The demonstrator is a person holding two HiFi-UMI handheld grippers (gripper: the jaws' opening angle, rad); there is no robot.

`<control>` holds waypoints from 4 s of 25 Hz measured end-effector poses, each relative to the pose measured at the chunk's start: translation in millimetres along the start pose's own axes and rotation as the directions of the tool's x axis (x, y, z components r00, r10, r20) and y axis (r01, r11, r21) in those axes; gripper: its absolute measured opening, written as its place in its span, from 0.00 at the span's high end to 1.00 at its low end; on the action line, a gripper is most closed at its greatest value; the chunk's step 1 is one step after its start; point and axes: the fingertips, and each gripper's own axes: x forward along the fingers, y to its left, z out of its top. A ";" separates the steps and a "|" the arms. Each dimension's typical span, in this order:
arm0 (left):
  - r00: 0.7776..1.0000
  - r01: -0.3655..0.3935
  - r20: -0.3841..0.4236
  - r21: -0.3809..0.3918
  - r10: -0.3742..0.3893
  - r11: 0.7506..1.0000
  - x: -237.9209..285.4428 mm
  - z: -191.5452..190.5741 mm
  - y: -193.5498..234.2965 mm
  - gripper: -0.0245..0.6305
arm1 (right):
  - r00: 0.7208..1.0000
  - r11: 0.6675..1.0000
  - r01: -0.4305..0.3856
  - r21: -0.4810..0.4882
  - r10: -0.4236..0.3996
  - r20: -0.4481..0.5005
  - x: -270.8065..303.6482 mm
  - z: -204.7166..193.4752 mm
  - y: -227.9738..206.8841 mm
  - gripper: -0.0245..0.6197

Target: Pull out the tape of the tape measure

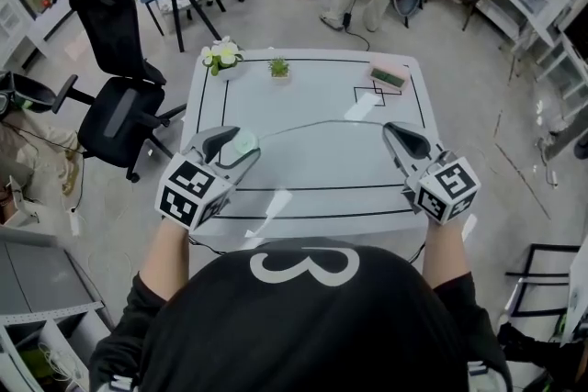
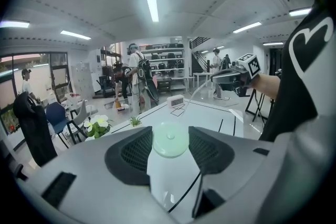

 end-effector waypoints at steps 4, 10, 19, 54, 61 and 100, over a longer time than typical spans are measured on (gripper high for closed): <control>1.000 0.010 -0.025 -0.019 -0.010 1.000 17.1 -12.3 2.7 0.63 | 0.999 1.000 0.024 -0.001 -0.024 -0.046 8.6 -16.5 -2.8 0.94; 0.998 0.012 -0.068 -0.113 -0.020 0.994 44.4 -41.7 9.4 0.63 | 0.987 0.998 0.059 0.007 -0.057 -0.147 28.3 -61.3 -8.2 0.93; 0.983 0.026 -0.172 -0.235 -0.068 0.972 87.7 -102.0 5.3 0.63 | 0.962 0.980 0.120 0.160 -0.074 -0.263 55.8 -135.8 -25.8 0.93; 0.946 0.053 -0.303 -0.210 -0.117 0.976 135.3 -169.0 1.5 0.51 | 0.866 0.957 0.181 0.226 -0.045 -0.499 85.9 -230.7 -25.9 0.84; 0.966 0.046 -0.234 -0.270 -0.112 0.962 120.1 -153.4 8.2 0.44 | 0.881 0.948 0.191 0.255 -0.051 -0.470 75.4 -215.4 -22.3 0.67; 0.900 0.212 0.420 -0.187 -0.117 0.959 -54.6 74.3 -71.1 0.96 | 0.945 0.941 -0.231 0.247 0.156 0.289 -10.4 53.8 101.0 0.95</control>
